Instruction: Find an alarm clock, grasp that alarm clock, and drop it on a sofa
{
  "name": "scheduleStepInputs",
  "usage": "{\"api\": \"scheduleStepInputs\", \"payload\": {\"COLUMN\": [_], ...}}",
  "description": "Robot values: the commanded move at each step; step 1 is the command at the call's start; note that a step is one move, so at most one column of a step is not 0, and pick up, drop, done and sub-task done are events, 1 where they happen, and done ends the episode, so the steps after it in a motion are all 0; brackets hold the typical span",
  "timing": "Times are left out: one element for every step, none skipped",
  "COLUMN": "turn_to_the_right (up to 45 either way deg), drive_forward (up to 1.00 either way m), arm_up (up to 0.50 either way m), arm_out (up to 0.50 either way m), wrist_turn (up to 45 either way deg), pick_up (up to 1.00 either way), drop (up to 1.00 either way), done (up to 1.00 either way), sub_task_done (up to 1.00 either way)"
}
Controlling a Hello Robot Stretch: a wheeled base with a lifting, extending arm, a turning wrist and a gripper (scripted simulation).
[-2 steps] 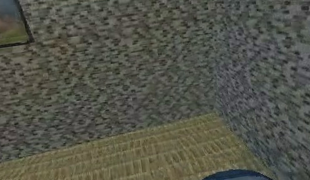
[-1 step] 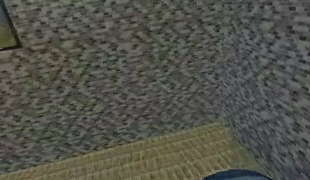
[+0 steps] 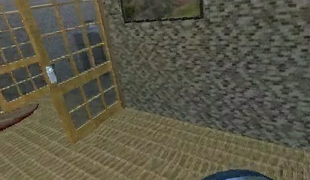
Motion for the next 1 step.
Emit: {"api": "scheduleStepInputs", "payload": {"turn_to_the_right": [-45.0], "drive_forward": [0.00], "arm_up": [0.00], "arm_out": [0.00], "wrist_turn": [0.0], "pick_up": [0.00], "drop": [0.00], "done": [0.00], "sub_task_done": [0.00]}}
